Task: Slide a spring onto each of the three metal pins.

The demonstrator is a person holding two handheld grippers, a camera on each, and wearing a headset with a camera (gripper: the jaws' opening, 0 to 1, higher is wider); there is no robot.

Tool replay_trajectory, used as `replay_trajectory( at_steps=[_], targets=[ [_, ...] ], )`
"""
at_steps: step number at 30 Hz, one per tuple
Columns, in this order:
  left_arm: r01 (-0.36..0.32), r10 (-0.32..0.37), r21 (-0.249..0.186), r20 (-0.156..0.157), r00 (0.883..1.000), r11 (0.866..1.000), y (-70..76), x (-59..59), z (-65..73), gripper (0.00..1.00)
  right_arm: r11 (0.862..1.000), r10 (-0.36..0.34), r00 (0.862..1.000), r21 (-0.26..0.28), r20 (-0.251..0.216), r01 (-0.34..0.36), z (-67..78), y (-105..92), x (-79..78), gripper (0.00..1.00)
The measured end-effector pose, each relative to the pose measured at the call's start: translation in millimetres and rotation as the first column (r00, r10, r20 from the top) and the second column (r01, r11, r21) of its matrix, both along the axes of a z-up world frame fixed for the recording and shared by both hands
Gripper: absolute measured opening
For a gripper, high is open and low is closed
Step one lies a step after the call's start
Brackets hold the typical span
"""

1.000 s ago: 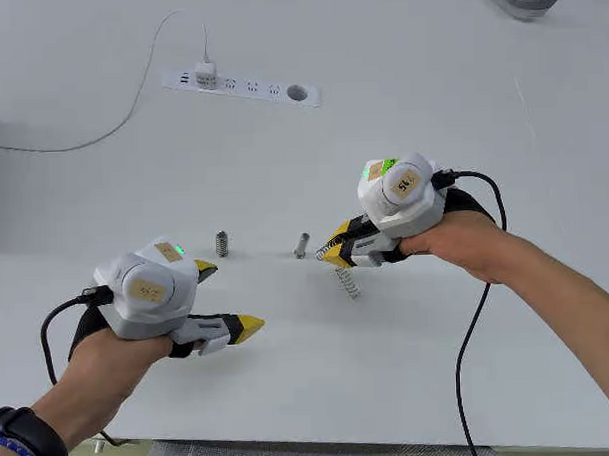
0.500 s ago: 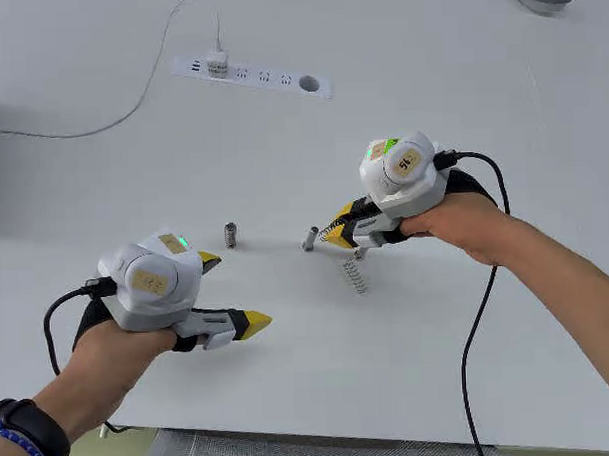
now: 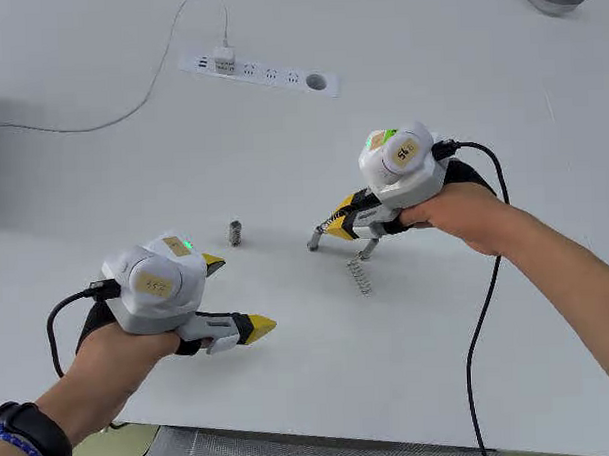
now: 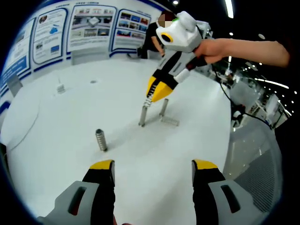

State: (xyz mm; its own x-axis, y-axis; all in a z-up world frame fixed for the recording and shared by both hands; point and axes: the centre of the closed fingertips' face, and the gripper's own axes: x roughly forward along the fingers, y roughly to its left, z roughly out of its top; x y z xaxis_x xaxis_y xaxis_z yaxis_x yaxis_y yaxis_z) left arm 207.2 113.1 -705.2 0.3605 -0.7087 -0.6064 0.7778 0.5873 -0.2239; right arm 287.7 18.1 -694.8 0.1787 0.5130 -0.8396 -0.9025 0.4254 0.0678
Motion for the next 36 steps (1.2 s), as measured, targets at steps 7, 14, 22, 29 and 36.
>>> replay_trajectory(
  at_steps=[7,14,22,29,36],
  targets=[
    [-0.011,0.011,0.0,-0.003,1.0,1.0,5.3,1.0,-0.8,0.68,1.0,0.009,1.0,-0.008,-0.006,-0.009,-3.3,1.9,0.2,0.13],
    [-0.02,0.02,-0.009,-0.011,1.0,1.0,5.3,-1.5,-1.5,0.68,1.0,0.021,1.0,-0.016,-0.007,-0.021,-5.1,4.4,-1.4,0.13],
    [-0.021,0.02,-0.013,-0.018,1.0,1.0,4.7,-4.6,-2.0,0.7,1.0,0.021,1.0,-0.015,-0.004,-0.021,-4.5,7.6,0.7,0.13],
    [-0.03,0.03,-0.013,-0.011,1.0,0.999,7.8,-1.6,0.1,0.7,1.0,0.025,1.0,-0.016,-0.007,-0.025,-7.7,12.6,-1.1,0.13],
    [-0.029,0.029,-0.013,-0.019,0.999,0.999,8.2,-2.1,-0.9,0.7,0.999,0.028,1.0,-0.022,-0.007,-0.029,-12.9,14.5,-1.1,0.13]
  ],
)
